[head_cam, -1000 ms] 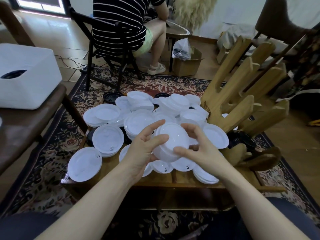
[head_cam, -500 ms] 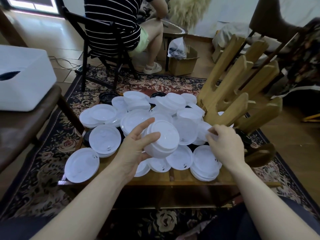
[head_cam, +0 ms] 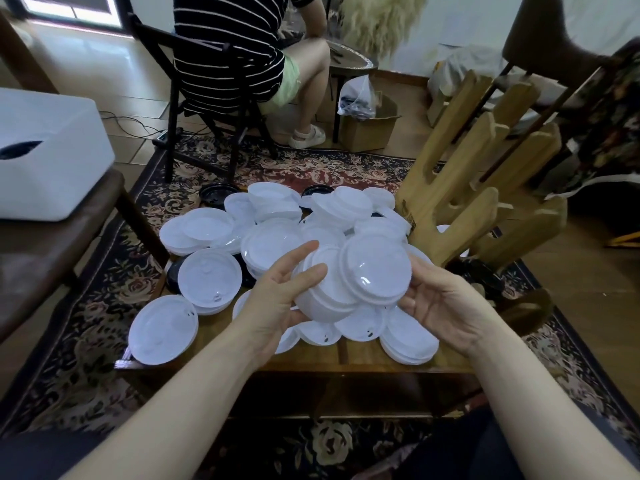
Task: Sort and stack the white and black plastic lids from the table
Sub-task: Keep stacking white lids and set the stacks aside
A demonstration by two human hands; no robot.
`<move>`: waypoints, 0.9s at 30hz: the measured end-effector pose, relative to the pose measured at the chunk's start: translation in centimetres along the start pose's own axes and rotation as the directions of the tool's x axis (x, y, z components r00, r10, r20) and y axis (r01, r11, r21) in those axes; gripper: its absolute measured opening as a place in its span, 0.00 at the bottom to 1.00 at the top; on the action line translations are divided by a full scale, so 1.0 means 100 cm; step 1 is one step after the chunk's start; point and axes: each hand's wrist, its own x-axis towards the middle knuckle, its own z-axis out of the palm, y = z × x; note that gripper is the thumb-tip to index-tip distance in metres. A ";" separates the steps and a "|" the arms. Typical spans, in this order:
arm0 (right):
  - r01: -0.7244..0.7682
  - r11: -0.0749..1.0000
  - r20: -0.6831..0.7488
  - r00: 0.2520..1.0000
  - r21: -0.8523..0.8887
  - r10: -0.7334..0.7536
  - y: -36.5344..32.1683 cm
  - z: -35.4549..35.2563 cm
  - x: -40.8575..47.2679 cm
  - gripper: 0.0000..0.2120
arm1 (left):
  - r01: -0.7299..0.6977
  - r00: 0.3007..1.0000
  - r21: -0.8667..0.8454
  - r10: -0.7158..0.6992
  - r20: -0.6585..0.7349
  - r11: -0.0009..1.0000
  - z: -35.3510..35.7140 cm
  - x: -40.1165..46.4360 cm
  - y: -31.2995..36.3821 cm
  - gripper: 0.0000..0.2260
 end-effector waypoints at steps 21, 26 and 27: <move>0.079 0.917 -0.043 0.994 -0.391 -0.104 0.011 0.018 0.006 0.12 | 0.097 0.994 0.063 -0.094 -0.052 0.993 0.009 -0.002 0.003 0.17; 0.109 0.862 -0.073 0.983 -0.495 -0.166 0.016 0.022 0.007 0.09 | 0.056 0.998 0.074 -0.056 0.000 0.996 0.006 -0.002 0.000 0.26; 0.113 0.855 -0.075 0.982 -0.506 -0.174 0.016 0.022 0.007 0.09 | 0.046 0.999 0.079 -0.046 0.001 0.996 0.005 -0.001 0.000 0.26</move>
